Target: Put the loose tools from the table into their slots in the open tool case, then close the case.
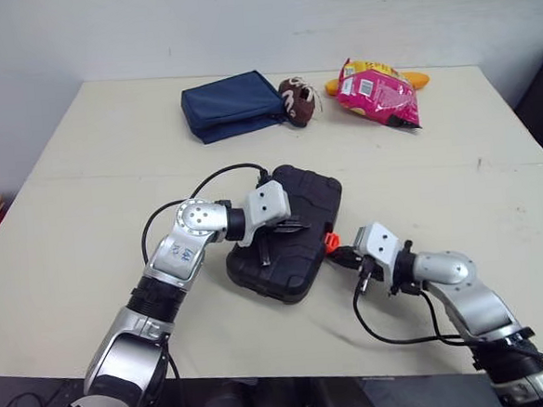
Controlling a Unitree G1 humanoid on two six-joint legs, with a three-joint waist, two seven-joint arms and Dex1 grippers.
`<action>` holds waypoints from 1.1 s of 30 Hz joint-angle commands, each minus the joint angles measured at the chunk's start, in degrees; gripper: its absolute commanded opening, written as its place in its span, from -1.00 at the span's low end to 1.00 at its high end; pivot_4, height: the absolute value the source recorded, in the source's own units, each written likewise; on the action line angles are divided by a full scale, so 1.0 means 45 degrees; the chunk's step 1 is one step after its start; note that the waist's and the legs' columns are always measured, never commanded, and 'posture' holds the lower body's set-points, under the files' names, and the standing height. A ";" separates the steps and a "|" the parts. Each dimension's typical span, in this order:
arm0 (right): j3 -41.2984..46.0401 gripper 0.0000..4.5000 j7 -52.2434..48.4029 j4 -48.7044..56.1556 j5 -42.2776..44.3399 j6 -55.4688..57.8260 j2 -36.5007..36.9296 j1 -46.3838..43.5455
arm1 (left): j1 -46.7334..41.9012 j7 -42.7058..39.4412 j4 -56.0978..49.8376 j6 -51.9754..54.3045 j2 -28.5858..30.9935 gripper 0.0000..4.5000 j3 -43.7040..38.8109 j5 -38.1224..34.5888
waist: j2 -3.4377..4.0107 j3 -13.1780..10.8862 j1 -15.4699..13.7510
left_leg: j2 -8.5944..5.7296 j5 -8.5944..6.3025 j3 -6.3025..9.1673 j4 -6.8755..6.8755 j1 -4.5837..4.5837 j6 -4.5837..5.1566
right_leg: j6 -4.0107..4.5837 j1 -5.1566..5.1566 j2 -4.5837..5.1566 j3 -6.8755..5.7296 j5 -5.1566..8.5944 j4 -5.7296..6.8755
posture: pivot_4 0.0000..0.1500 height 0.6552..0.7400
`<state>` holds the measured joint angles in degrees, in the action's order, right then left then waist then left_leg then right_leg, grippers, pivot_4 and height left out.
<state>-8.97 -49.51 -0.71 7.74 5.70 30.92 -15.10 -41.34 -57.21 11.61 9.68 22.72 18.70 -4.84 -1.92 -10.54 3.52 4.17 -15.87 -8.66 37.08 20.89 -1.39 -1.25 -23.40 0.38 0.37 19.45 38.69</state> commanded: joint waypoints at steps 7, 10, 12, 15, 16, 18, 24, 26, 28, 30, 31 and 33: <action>0.0488 -0.96 -0.0698 0.1220 0.0434 -0.0640 0.0368 -0.0715 | 0.0687 -0.0488 0.2261 -0.0509 0.0326 -1.00 0.0792 0.0997 | 0.0017 0.0015 0.0205 | 0.0000 -0.0007 0.0008 -0.0058 -0.0163 -0.0006 | 0.0011 0.0170 0.0001 -0.0003 0.0016 -0.0033 | 1.00 1.00; 0.0926 -0.96 -0.0778 0.2614 0.1427 0.0679 0.0550 -0.0793 | 0.0918 -0.0618 0.2505 -0.0669 0.0378 -1.00 0.0869 0.1043 | 0.0016 0.0029 0.0275 | -0.0003 -0.0010 0.0010 -0.0072 -0.0166 -0.0002 | 0.0009 0.0178 0.0005 -0.0003 0.0017 -0.0039 | 1.00 1.00; 0.0933 -0.96 -0.0841 0.2965 0.1601 0.1081 0.0564 -0.0841 | 0.0997 -0.0621 0.2645 -0.0721 0.0338 -1.00 0.0831 0.1018 | 0.0007 0.0091 0.0312 | -0.0001 -0.0010 0.0010 -0.0089 -0.0173 -0.0004 | 0.0008 0.0194 0.0003 -0.0001 0.0017 -0.0040 | 1.00 1.00; 0.0907 -0.96 -0.0613 0.2876 0.1669 0.1289 0.0230 -0.1008 | 0.0952 -0.0393 0.3160 -0.0945 0.0248 -1.00 0.0708 0.1076 | -0.0021 0.0269 0.0266 | -0.0010 -0.0005 0.0019 -0.0216 -0.0250 0.0009 | 0.0006 0.0219 0.0001 -0.0007 0.0019 -0.0091 | 1.00 1.00; 0.0812 -0.96 -0.0621 0.2727 0.1554 0.1220 0.0184 -0.1045 | 0.0884 -0.0321 0.3390 -0.1033 0.0225 -1.00 0.0625 0.1071 | -0.0024 0.0299 0.0222 | -0.0009 -0.0005 0.0024 -0.0235 -0.0280 0.0010 | 0.0010 0.0238 -0.0001 -0.0009 0.0021 -0.0103 | 1.00 1.00; 0.0711 -0.96 -0.0662 0.2521 0.1430 0.1143 0.0140 -0.1063 | 0.0767 -0.0252 0.3687 -0.1133 0.0179 -1.00 0.0489 0.1022 | -0.0028 0.0310 0.0211 | -0.0009 -0.0013 0.0042 -0.0279 -0.0383 0.0013 | 0.0027 0.0349 0.0001 -0.0023 0.0031 -0.0169 | 1.00 1.00; 0.2270 -0.96 -0.0749 0.2371 0.2006 0.1364 0.1254 -0.1169 | 0.1103 -0.0462 0.2868 -0.2574 0.0269 -1.00 -0.1365 -0.0729 | -0.0008 0.0301 0.0266 | -0.0027 -0.0025 0.0036 -0.0319 -0.0389 0.0045 | 0.0033 0.0395 0.0024 -0.0020 0.0033 -0.0210 | 1.00 1.00; 0.2769 -0.96 -0.0790 0.2465 0.2363 0.1770 0.1663 -0.1133 | 0.1353 -0.0666 0.2102 -0.2836 0.0270 -1.00 -0.2209 -0.1629 | -0.0005 0.0287 0.0281 | -0.0025 -0.0024 0.0035 -0.0332 -0.0380 0.0042 | 0.0034 0.0373 0.0020 -0.0021 0.0034 -0.0209 | 1.00 1.00; 0.3608 -0.70 -0.1564 0.2045 0.2266 0.1068 0.2834 -0.0488 | 0.1871 -0.0026 -0.0193 -0.1812 0.0890 -0.77 -0.3796 -0.2831 | -0.0008 0.0256 0.0279 | -0.0014 -0.0017 0.0037 -0.0345 -0.0365 0.0024 | 0.0035 0.0323 0.0008 -0.0027 0.0035 -0.0203 | 1.00 1.00; 0.4124 -0.35 -0.1995 0.1527 0.1897 0.0008 0.3639 -0.0004 | 0.2341 0.0288 -0.1765 -0.0950 0.1582 -0.45 -0.4572 -0.3307 | -0.0039 0.0222 0.0243 | -0.0013 -0.0007 0.0037 -0.0351 -0.0244 0.0008 | 0.0040 0.0198 0.0004 -0.0026 0.0038 -0.0176 | 1.00 1.00; 0.4464 -0.13 -0.2290 0.1180 0.1988 -0.0819 0.3813 0.0149 | 0.2925 0.0328 -0.2283 -0.0641 0.2364 -0.25 -0.5046 -0.3189 | -0.0063 0.0200 0.0224 | -0.0007 0.0025 0.0048 -0.0347 -0.0155 -0.0037 | 0.0040 0.0117 -0.0009 -0.0033 0.0038 -0.0173 | 1.00 1.00; 0.4782 0.32 -0.3073 0.0214 0.1723 -0.2815 0.4436 0.0402 | 0.4074 0.0660 -0.2449 0.0204 0.3946 0.16 -0.6272 -0.2895 | -0.0052 0.0158 0.0311 | -0.0003 0.0073 0.0040 -0.0351 -0.0113 -0.0102 | 0.0037 0.0058 -0.0017 -0.0024 0.0041 -0.0181 | 1.00 1.00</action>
<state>9.75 -60.88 1.37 15.78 -0.49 49.35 -13.42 -24.76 -55.46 2.56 8.21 38.03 -4.78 -17.69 -2.15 -9.83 4.92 4.14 -15.57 -8.50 35.42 20.35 -1.86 -1.11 -23.17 0.31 0.32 19.65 37.85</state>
